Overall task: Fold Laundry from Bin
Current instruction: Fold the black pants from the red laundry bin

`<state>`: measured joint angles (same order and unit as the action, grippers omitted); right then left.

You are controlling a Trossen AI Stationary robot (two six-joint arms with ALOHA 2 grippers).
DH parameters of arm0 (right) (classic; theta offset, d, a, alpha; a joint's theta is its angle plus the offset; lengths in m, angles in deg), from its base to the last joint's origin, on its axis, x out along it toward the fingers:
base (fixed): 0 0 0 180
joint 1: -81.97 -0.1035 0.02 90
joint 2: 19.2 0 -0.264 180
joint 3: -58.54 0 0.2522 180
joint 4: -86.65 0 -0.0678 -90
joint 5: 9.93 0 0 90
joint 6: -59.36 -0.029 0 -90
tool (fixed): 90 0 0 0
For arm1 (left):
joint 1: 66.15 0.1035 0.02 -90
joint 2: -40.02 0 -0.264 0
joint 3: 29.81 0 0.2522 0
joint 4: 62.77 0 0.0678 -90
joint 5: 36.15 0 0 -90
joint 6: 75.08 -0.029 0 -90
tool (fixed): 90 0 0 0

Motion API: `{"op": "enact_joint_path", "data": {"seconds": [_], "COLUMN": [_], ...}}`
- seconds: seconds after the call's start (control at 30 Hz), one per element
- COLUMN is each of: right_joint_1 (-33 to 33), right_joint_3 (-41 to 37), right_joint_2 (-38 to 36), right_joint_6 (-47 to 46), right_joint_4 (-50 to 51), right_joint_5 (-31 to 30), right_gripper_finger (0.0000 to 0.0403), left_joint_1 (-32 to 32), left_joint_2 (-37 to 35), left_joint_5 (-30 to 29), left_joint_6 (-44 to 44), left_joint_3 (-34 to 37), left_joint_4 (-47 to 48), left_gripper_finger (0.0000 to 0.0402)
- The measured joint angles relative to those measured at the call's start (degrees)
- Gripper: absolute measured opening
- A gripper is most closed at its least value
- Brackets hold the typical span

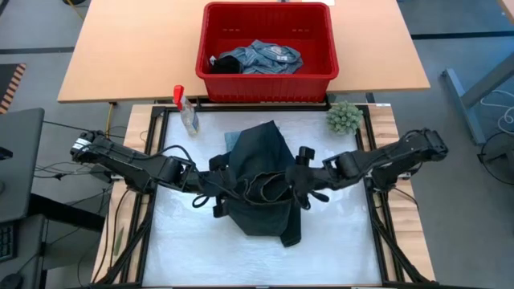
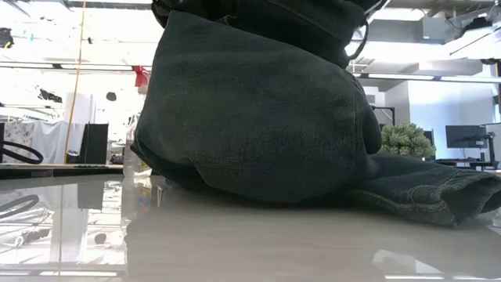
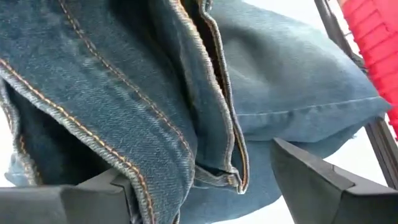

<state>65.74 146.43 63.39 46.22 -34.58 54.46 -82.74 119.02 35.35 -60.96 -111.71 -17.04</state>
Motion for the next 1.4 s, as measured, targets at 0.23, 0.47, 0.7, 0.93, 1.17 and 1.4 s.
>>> {"op": "enact_joint_path", "data": {"seconds": [0.23,0.47,0.7,0.93,1.17,1.4], "right_joint_1": [1.3,4.0,3.1,2.3,3.6,6.0], "right_joint_3": [-2.4,-6.5,-6.6,-5.2,11.0,36.1], "right_joint_2": [0.0,0.0,-0.2,-2.5,-5.3,-3.1], "right_joint_6": [4.6,6.2,6.6,6.7,5.6,11.9], "right_joint_4": [-2.4,-9.6,-10.8,-8.3,8.8,23.3], "right_joint_5": [4.8,8.3,13.2,16.4,16.6,14.5], "right_gripper_finger": [0.0302,0.0299,0.0172,0.0034,0.0035,0.0035], "left_joint_1": [-0.2,-0.4,-0.5,-0.5,-0.4,1.4], "left_joint_2": [0.0,0.0,0.0,0.0,0.0,0.0], "left_joint_5": [-0.2,-0.3,-1.1,-2.7,-3.9,-7.5], "left_joint_6": [-5.1,-13.3,-14.4,-10.4,-9.8,-9.6], "left_joint_3": [0.0,0.0,0.0,0.0,-2.7,-17.7], "left_joint_4": [-1.0,-4.8,-4.9,-6.0,-4.2,1.3], "left_gripper_finger": [0.0026,0.0027,0.0027,0.0033,0.0123,0.0224]}}
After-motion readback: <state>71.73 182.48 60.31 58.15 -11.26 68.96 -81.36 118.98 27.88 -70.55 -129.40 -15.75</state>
